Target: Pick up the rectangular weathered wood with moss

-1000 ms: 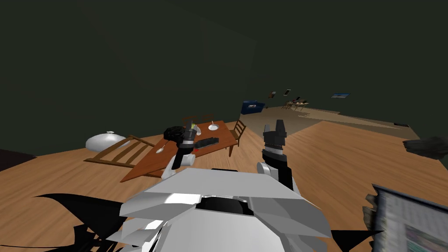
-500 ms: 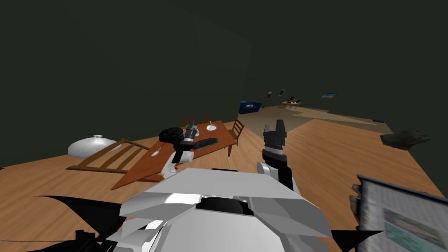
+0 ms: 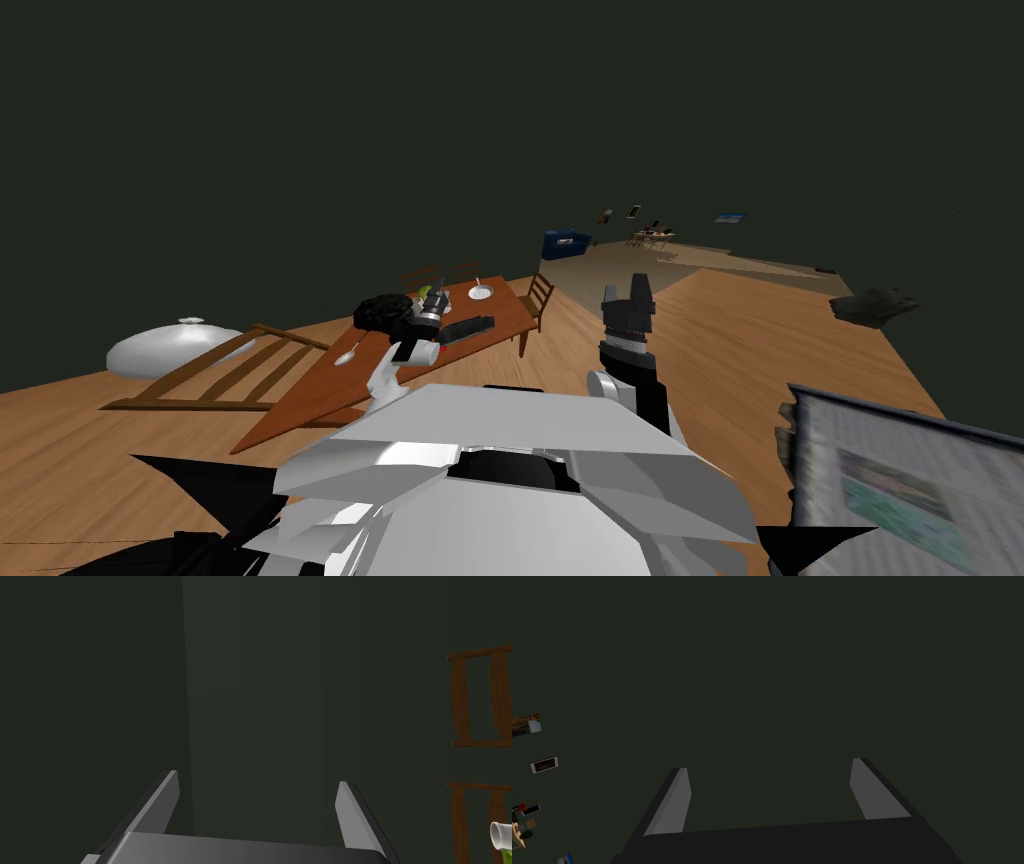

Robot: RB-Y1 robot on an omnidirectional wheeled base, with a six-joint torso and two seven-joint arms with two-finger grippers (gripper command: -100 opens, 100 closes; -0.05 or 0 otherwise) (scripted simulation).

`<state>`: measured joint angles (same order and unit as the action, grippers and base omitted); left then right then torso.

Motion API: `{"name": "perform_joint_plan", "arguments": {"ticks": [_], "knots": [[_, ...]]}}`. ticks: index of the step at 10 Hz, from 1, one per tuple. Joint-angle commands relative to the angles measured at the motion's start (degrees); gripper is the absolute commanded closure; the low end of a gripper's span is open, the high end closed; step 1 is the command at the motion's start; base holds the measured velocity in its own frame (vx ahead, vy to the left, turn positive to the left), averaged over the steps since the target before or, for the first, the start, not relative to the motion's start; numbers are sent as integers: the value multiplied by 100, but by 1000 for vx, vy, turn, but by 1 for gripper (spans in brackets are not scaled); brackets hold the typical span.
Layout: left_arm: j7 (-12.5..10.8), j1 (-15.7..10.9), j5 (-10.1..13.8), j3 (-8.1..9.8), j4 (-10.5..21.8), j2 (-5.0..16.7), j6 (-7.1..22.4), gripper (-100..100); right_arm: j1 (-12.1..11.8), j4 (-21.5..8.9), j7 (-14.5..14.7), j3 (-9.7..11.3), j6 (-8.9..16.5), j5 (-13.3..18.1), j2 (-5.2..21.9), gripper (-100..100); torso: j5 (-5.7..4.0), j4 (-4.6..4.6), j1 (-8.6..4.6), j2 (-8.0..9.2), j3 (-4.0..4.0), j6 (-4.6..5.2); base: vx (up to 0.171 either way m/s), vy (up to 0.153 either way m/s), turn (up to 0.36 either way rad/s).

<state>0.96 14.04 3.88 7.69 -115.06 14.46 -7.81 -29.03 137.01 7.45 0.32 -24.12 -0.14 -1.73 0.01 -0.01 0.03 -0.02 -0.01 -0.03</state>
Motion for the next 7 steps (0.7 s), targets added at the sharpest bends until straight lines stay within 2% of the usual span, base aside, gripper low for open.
{"name": "perform_joint_plan", "arguments": {"ticks": [1,2,3,5,6,7], "knots": [[-23,-171,87,105,231,159,286,-100,0,0,0,0,0,0,0,0,0,0,0,0,0,0,2,2,-124],[-23,-171,87,105,231,159,476,-100,1,0,0,0,0,0,0,0,-1,0,0,-1,0,3,2,8,-110],[-59,-344,177,214,464,319,656,-100,0,0,0,0,0,0,0,0,0,0,2,-1,-1,1,2,11,-155],[-59,-344,177,214,464,319,893,-100,0,0,0,0,0,0,0,0,0,0,3,-1,-1,0,2,9,-32],[-100,-521,268,324,709,479,1092,-100,0,0,0,0,0,0,0,0,0,0,1,-1,0,0,3,5,-144],[-100,-521,268,324,709,479,1246,-100,1,0,0,0,0,0,0,0,0,0,1,-1,-1,3,2,12,-91]]}}
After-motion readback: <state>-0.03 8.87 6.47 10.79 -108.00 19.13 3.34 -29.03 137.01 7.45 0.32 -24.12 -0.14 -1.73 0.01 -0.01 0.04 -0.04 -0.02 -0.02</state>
